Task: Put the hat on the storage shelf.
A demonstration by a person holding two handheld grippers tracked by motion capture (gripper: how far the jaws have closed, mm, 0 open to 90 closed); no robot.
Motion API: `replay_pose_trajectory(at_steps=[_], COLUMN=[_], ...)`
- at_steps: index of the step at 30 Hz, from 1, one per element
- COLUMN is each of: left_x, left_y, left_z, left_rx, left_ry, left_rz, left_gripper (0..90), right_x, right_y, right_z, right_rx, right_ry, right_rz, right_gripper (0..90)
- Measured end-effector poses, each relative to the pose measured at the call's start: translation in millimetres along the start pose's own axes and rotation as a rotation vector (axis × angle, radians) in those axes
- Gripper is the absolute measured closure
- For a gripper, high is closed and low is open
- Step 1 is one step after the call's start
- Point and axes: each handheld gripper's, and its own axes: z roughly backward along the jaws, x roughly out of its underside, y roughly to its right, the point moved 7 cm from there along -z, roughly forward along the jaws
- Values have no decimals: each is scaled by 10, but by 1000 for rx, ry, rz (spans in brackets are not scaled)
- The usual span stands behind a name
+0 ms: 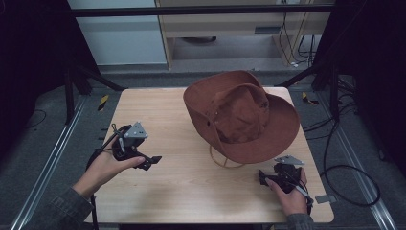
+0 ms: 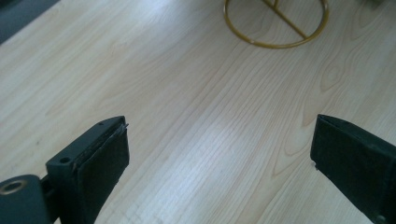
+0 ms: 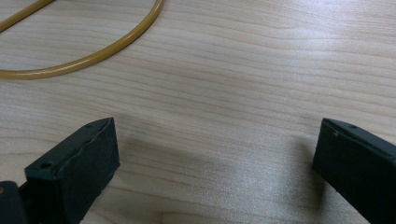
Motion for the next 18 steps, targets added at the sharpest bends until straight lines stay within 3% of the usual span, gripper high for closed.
replay_pose_trajectory(at_steps=[9, 18], left_x=[252, 526], left_y=[-46, -163], left_z=[-113, -216], left_rx=[-13, -27], left_ry=[-28, -55], left_rz=[23, 85], left_gripper=[42, 43], right_x=[0, 0], right_y=[2, 4], right_z=[0, 3], right_rx=[0, 1], right_ry=[1, 1], right_rz=[5, 8], right_gripper=[4, 5])
